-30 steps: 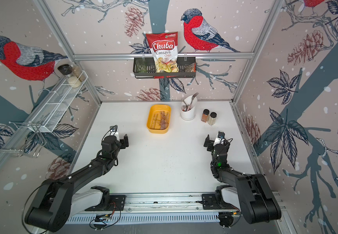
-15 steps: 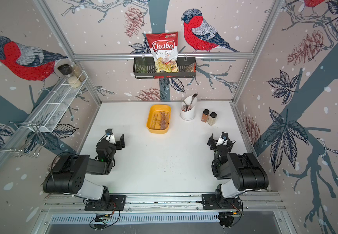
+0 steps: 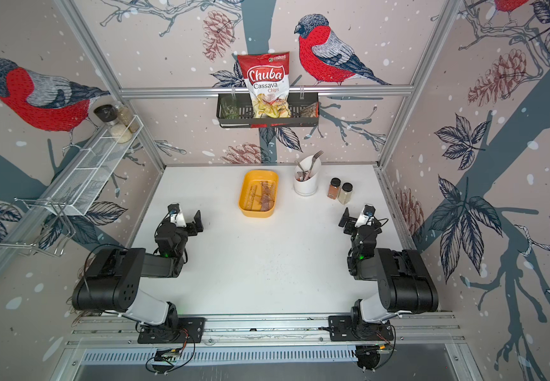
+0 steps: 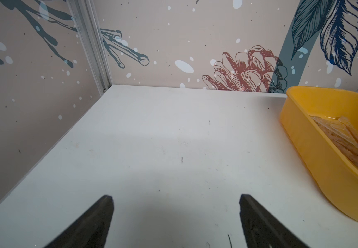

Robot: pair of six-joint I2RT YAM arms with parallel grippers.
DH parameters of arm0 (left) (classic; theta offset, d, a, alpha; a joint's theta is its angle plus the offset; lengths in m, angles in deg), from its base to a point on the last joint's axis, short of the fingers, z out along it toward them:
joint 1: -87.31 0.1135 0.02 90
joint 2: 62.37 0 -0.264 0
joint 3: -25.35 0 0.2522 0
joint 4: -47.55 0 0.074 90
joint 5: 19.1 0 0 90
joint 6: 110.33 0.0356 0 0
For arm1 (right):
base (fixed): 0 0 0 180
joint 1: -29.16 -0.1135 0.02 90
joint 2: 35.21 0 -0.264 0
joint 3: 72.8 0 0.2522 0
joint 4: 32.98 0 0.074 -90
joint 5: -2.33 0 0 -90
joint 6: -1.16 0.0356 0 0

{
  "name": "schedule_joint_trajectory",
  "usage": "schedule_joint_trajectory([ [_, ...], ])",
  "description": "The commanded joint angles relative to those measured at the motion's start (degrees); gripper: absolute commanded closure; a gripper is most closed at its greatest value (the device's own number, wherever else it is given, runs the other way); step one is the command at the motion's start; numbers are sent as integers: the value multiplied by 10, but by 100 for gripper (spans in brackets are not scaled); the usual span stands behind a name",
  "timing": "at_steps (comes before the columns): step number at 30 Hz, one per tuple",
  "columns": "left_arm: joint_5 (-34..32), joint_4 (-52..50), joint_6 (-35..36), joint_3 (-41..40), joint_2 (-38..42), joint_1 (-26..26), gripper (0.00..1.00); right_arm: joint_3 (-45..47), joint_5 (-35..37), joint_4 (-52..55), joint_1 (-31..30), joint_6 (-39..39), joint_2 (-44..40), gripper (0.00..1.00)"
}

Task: Put the scattered rulers into the storage box
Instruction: Reset both arms

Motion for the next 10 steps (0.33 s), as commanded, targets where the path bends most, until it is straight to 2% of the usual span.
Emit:
schedule_joint_trajectory([
  [1,-16,9,-6,5,-2,-2,5,-3,3,2,-3,-3,-1,0],
  [4,-16,8,-6,5,-2,-2,5,-29,-15,24,-5,-13,24,0],
  [10,-15,20,-5,-6,7,-3,2,-6,-22,8,2,-8,-2,0],
])
